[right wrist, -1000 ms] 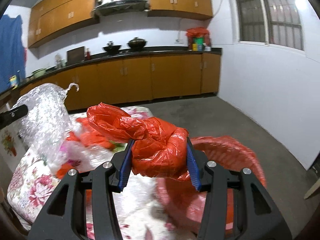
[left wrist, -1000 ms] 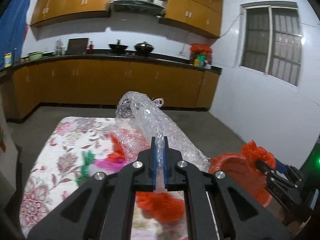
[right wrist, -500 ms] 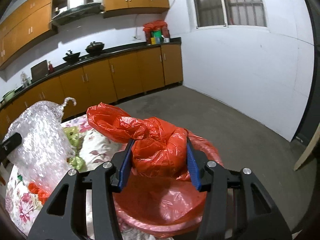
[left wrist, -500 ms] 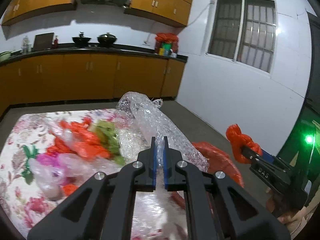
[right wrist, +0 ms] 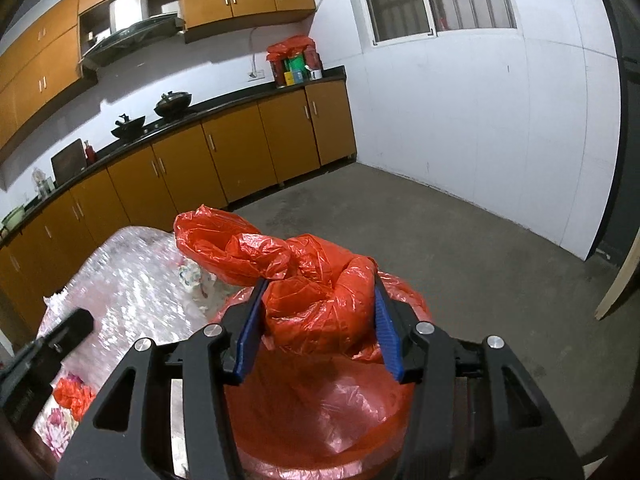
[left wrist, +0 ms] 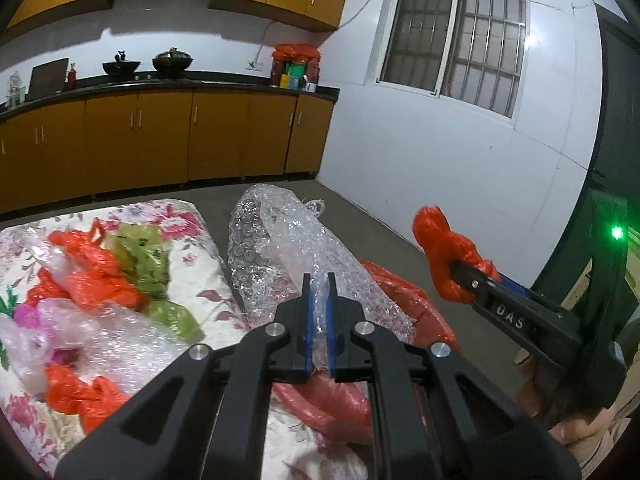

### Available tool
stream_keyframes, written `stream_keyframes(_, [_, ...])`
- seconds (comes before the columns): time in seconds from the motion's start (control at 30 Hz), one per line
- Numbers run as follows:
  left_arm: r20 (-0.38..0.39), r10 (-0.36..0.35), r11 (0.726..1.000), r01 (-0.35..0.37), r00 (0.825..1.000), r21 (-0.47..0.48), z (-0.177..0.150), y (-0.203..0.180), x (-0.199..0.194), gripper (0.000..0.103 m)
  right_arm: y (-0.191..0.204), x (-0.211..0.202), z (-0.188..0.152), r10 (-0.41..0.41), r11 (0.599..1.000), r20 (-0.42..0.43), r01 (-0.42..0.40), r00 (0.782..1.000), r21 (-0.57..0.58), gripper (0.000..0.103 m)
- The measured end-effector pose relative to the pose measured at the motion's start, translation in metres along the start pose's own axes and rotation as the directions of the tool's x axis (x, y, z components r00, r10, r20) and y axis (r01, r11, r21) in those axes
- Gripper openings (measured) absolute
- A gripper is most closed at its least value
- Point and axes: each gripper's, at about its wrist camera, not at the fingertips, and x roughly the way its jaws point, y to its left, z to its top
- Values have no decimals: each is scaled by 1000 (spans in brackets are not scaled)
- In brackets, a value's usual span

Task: Collect trash
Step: 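Release the bubble wrap from the left tool into the basket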

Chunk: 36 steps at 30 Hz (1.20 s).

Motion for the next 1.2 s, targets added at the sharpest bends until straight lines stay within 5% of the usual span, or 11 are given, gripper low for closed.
stream_keyframes(0.17, [-25, -12, 1000, 12, 1000, 3, -5, -3, 18, 8, -9, 10, 3, 19, 999, -6, -19, 1000, 29, 55])
stream_keyframes(0.3, [-39, -7, 1000, 7, 999, -4, -10, -1, 27, 28, -21, 10, 0, 35, 998, -6, -35, 999, 47, 63])
stream_keyframes(0.43, [-47, 14, 1000, -14, 999, -14, -14, 7, 27, 33, -26, 6, -4, 25, 999, 2, -25, 1000, 42, 67])
stream_keyframes(0.67, [-26, 128, 990, -130, 991, -60, -18, 37, 1, 55, -18, -6, -8, 5, 1000, 23, -5, 1000, -14, 67])
stream_keyframes(0.83, [-3, 234, 969, -234, 972, -77, -24, 62, -30, 61, 1, -14, -10, 20, 997, 36, -18, 999, -69, 67])
stream_keyframes(0.97, [12, 347, 934, -344, 938, -95, -32, 90, -60, 65, 23, -19, -12, 66, 991, 35, -62, 997, -120, 67])
stream_keyframes(1.2, [-3, 550, 825, -544, 835, -149, -57, 152, -113, 70, 75, -17, -32, 187, 962, -37, -191, 982, -195, 67])
